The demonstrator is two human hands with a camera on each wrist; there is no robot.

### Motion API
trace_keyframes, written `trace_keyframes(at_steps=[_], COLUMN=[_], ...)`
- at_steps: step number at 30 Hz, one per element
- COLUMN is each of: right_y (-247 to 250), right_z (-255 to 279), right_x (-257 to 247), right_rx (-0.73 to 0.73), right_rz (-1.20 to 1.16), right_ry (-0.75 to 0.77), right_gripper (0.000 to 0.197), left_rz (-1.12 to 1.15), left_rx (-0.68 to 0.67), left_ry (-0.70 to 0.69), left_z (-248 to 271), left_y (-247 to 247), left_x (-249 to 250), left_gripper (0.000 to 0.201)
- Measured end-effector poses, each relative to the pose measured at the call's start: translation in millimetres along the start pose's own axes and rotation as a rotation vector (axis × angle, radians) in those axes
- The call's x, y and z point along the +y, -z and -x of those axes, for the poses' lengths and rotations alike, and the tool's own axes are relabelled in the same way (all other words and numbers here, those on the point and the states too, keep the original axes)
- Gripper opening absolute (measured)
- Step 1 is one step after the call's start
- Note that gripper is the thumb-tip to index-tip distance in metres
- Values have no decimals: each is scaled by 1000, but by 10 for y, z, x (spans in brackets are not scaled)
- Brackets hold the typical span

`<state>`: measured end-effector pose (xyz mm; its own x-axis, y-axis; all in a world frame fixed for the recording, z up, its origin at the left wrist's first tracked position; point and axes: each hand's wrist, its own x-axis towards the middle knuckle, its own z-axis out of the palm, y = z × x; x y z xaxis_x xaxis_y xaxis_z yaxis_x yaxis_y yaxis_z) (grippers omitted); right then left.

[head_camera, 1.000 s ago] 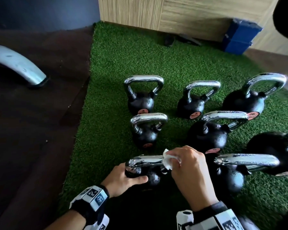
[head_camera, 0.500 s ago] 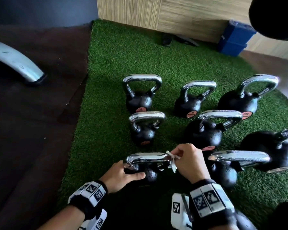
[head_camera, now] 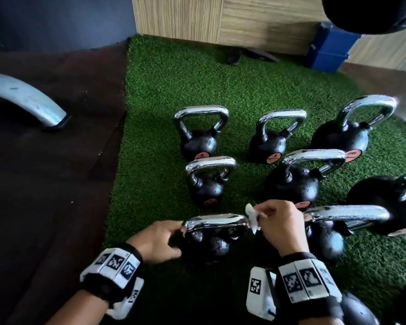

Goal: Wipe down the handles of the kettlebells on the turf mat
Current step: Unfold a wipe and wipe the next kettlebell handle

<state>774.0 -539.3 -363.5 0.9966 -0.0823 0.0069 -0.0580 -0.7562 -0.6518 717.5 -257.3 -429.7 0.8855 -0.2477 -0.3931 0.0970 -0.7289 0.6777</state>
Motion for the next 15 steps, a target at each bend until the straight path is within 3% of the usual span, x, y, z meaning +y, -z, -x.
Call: trace_keyframes(at_steps=[2,4,5,7,11,15], right_y=[151,225,227,189,126,84], right_z=[35,98,130,167,197,198], right_x=[-113,-284,-370,-513,-685,-792], right_rx=[34,-61,-114,-189,-225,-109], right_rz=[-128,-316,-403,-522,-466,-419], right_ry=[67,125,146,157,254,348], right_gripper=[15,19,21,25,37,35], left_rz=[100,373,574,872,1010,1092], left_rx=[246,440,452,352,264,347], left_ry=[-12,-80,-116,-165,-245,-271], left_z=[97,168,203,275,344,340], left_y=[162,297,351,405,343,272], left_x=[60,204,319,569,877,930], left_gripper=[42,28,22,33,37,33])
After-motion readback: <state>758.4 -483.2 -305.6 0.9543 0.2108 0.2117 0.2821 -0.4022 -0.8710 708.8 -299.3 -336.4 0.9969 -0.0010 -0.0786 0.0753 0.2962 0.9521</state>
